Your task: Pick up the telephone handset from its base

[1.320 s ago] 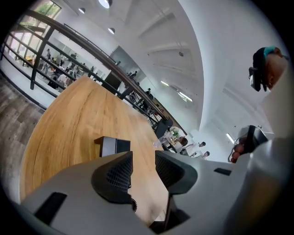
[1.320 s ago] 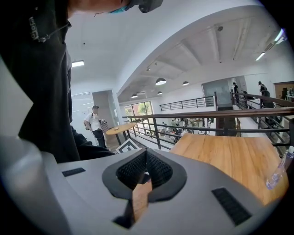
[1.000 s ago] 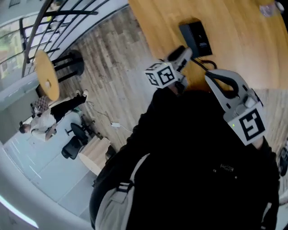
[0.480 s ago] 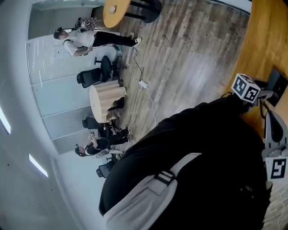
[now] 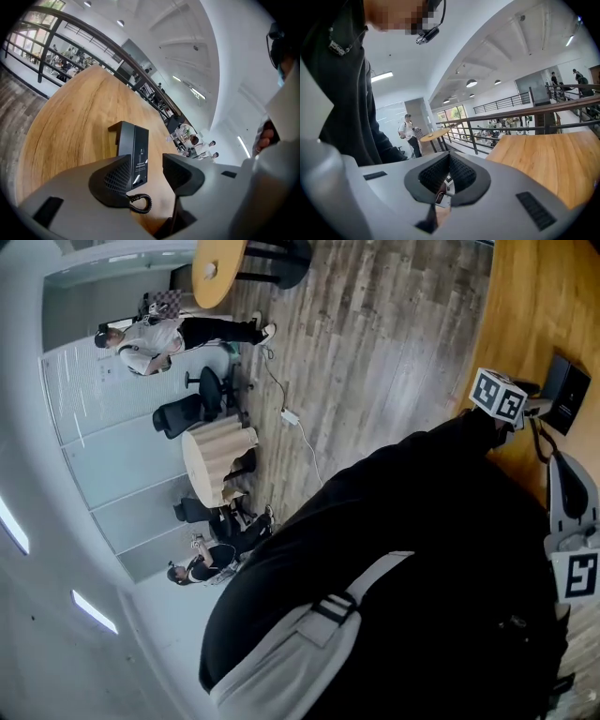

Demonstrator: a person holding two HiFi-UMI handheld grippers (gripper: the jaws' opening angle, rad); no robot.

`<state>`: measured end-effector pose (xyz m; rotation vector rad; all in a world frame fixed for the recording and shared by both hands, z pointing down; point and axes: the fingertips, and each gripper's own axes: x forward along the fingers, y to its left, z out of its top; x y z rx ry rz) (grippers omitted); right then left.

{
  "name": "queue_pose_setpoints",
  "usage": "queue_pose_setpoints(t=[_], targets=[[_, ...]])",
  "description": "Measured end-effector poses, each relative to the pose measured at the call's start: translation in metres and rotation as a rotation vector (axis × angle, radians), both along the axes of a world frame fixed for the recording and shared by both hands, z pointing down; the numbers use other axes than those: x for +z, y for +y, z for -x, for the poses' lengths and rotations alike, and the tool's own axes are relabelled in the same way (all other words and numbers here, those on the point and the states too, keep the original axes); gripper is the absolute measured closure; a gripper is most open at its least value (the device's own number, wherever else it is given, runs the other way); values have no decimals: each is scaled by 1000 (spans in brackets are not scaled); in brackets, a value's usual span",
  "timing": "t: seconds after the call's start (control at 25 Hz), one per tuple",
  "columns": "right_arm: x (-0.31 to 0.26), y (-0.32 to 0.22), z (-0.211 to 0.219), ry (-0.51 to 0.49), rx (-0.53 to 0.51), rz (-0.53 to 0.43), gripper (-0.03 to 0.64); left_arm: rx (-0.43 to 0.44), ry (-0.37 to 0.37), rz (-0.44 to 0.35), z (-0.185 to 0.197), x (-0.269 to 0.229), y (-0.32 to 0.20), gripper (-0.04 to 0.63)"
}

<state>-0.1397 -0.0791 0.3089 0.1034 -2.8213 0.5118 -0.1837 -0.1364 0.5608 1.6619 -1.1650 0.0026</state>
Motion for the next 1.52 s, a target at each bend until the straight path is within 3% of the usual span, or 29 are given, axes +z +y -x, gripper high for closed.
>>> queue_pose_setpoints(t=[0.2, 0.48, 1.04, 1.4, 1.52], targets=[[2, 4, 17, 2, -26, -37, 600, -14, -1, 47, 32, 24, 14, 369], [0, -23, -7, 21, 58, 17, 600, 10, 25, 80, 12, 49, -5, 345], [5, -23, -28, 88, 144, 7, 600, 54, 130, 60, 7, 81, -27, 344], [14, -21, -36, 92, 150, -14, 600, 72, 121, 64, 2, 95, -45, 353], [15, -20, -39, 90, 150, -11, 600, 70, 106, 75, 1, 101, -47, 396]])
